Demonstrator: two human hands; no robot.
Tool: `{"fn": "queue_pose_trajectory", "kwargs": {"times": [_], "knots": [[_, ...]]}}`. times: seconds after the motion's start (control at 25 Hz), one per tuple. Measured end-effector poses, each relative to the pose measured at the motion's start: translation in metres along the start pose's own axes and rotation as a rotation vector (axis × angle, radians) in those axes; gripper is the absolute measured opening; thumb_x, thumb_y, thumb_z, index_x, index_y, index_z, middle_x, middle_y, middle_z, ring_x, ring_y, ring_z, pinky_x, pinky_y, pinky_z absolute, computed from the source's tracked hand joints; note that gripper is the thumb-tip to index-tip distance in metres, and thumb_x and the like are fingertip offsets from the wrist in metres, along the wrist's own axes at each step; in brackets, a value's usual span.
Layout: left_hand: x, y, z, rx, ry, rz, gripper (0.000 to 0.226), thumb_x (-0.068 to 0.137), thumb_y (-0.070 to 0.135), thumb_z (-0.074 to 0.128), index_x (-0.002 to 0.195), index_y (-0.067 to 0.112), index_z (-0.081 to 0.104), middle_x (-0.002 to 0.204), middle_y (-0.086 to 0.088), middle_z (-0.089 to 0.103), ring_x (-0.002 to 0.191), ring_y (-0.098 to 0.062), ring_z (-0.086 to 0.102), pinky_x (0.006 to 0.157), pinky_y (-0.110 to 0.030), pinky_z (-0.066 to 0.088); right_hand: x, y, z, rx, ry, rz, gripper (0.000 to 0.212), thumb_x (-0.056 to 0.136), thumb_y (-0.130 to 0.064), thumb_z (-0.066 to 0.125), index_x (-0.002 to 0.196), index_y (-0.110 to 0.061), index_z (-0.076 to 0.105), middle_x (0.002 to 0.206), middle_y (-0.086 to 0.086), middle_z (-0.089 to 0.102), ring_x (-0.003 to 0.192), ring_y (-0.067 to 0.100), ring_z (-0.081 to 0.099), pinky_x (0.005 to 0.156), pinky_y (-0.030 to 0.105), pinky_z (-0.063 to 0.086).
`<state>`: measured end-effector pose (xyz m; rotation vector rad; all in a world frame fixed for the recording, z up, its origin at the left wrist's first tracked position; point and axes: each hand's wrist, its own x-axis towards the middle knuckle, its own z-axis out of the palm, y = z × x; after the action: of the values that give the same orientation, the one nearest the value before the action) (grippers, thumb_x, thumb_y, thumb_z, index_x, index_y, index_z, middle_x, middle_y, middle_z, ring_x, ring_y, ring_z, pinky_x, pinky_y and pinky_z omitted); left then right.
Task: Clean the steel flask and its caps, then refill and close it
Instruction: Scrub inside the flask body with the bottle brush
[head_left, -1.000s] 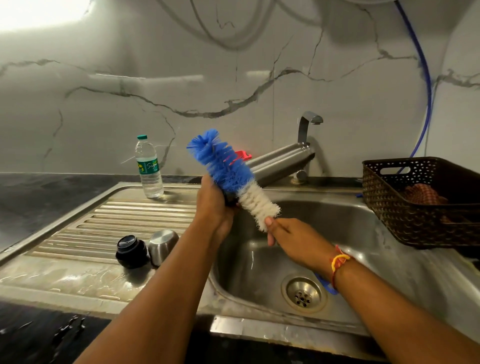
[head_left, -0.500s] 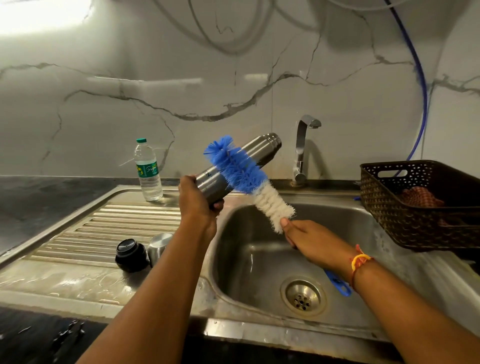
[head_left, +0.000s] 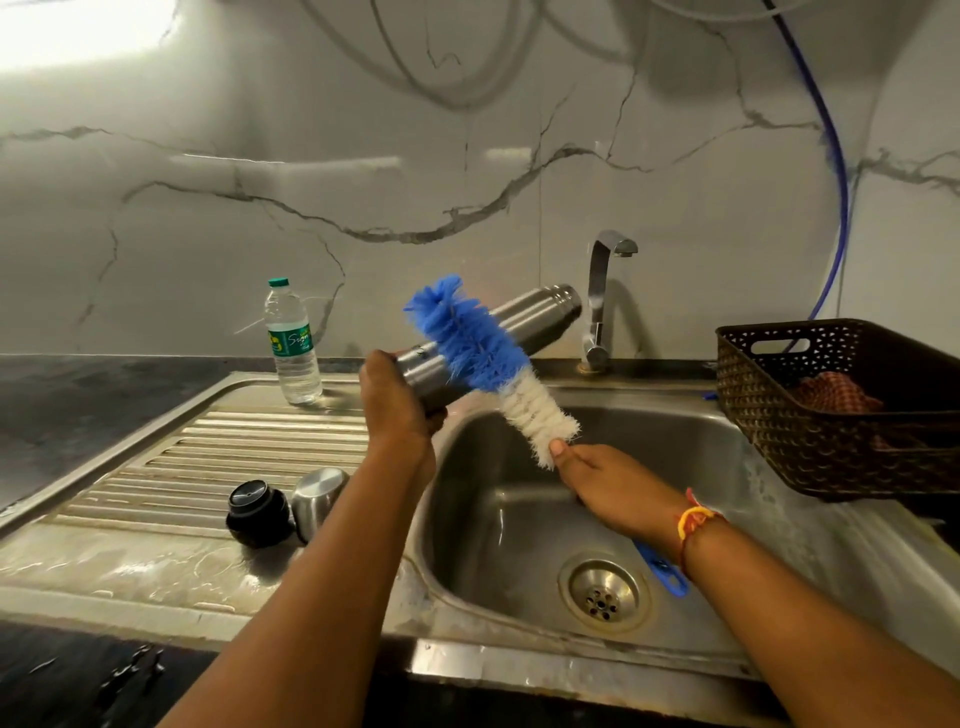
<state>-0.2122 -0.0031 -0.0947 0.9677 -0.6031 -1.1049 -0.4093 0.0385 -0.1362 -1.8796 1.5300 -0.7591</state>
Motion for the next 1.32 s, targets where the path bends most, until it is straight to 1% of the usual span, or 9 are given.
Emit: {"fn": "queue_pose_trajectory", "kwargs": {"times": [0.24, 0.36, 0.48, 0.6, 0.72, 0.88, 1.08, 1.2, 1.32], "knots": [[0.002, 0.003, 0.002, -0.055, 0.038, -0.021, 0.046, 0.096, 0.043, 0.048, 0.128, 0.012, 0.054, 0.118, -0.023, 0.065, 0.086, -0.027, 0.064, 0.039, -0.018, 0.041, -0.006, 0.004, -0.007, 0.035, -0.080, 0.085, 0.049, 0.099, -0.059, 0.029, 0.092, -0.024, 0.063, 0.070, -0.003, 0.052, 0.060, 0.009, 0.045, 0.060, 0.027, 0.037], [0.001, 0.001, 0.001, 0.012, 0.029, -0.015, 0.042, 0.094, 0.044, 0.048, 0.123, 0.014, 0.056, 0.114, -0.021, 0.065, 0.089, -0.031, 0.063, 0.038, -0.018, 0.040, -0.003, 0.004, -0.013, 0.104, 0.029, 0.062, 0.048, 0.101, -0.055, 0.029, 0.094, -0.022, 0.064, 0.068, -0.005, 0.051, 0.059, 0.008, 0.044, 0.058, 0.025, 0.035], [-0.001, 0.005, 0.006, 0.010, 0.029, -0.012, 0.030, 0.093, 0.042, 0.050, 0.110, 0.019, 0.057, 0.110, -0.017, 0.064, 0.094, -0.032, 0.065, 0.040, -0.017, 0.041, 0.000, 0.007, -0.016, 0.154, 0.059, 0.093, 0.051, 0.101, -0.056, 0.028, 0.090, -0.020, 0.062, 0.066, -0.002, 0.047, 0.055, 0.010, 0.040, 0.054, 0.027, 0.032], [0.005, 0.011, -0.001, 0.018, 0.056, -0.015, 0.033, 0.094, 0.042, 0.050, 0.117, 0.018, 0.055, 0.111, -0.016, 0.063, 0.097, -0.031, 0.065, 0.043, -0.019, 0.043, -0.001, 0.016, -0.016, 0.214, -0.008, 0.161, 0.046, 0.099, -0.059, 0.030, 0.081, -0.026, 0.056, 0.063, -0.002, 0.042, 0.051, 0.010, 0.033, 0.049, 0.028, 0.029], [0.002, 0.004, 0.001, 0.151, -0.015, 0.043, 0.036, 0.095, 0.042, 0.050, 0.121, 0.018, 0.055, 0.110, -0.016, 0.063, 0.097, -0.029, 0.065, 0.058, -0.027, 0.049, 0.008, 0.013, -0.016, 0.296, 0.112, 0.109, 0.046, 0.101, -0.056, 0.031, 0.082, -0.022, 0.057, 0.062, -0.002, 0.042, 0.050, 0.009, 0.035, 0.048, 0.028, 0.029], [0.006, 0.013, -0.005, 0.123, 0.032, 0.046, 0.033, 0.095, 0.042, 0.050, 0.118, 0.018, 0.055, 0.106, -0.013, 0.062, 0.094, -0.028, 0.064, 0.050, -0.024, 0.045, 0.002, 0.025, -0.022, 0.349, 0.030, 0.181, 0.043, 0.099, -0.059, 0.034, 0.081, -0.026, 0.055, 0.061, -0.004, 0.041, 0.049, 0.010, 0.033, 0.047, 0.028, 0.028], [0.009, 0.012, -0.013, 0.264, -0.042, 0.093, 0.030, 0.096, 0.041, 0.050, 0.116, 0.020, 0.056, 0.113, -0.015, 0.060, 0.100, -0.030, 0.062, 0.062, -0.031, 0.050, 0.009, 0.027, -0.039, 0.272, 0.272, 0.228, 0.052, 0.102, -0.054, 0.029, 0.072, -0.021, 0.055, 0.059, -0.002, 0.043, 0.050, 0.013, 0.038, 0.049, 0.026, 0.029], [0.013, 0.014, -0.017, 0.334, -0.071, 0.125, 0.027, 0.096, 0.041, 0.049, 0.111, 0.020, 0.057, 0.114, -0.015, 0.061, 0.096, -0.028, 0.062, 0.063, -0.033, 0.050, 0.007, 0.027, -0.045, 0.236, 0.303, 0.297, 0.055, 0.102, -0.053, 0.028, 0.084, -0.018, 0.067, 0.064, -0.004, 0.047, 0.057, 0.012, 0.042, 0.052, 0.026, 0.029], [0.018, 0.017, -0.024, 0.371, -0.109, 0.063, 0.025, 0.095, 0.040, 0.050, 0.107, 0.020, 0.056, 0.106, -0.014, 0.063, 0.089, -0.026, 0.062, 0.065, -0.035, 0.050, 0.000, 0.029, -0.051, 0.411, 0.262, 0.324, 0.055, 0.092, -0.069, 0.038, 0.100, -0.022, 0.066, 0.069, -0.002, 0.047, 0.053, 0.010, 0.038, 0.048, 0.025, 0.029]]}}
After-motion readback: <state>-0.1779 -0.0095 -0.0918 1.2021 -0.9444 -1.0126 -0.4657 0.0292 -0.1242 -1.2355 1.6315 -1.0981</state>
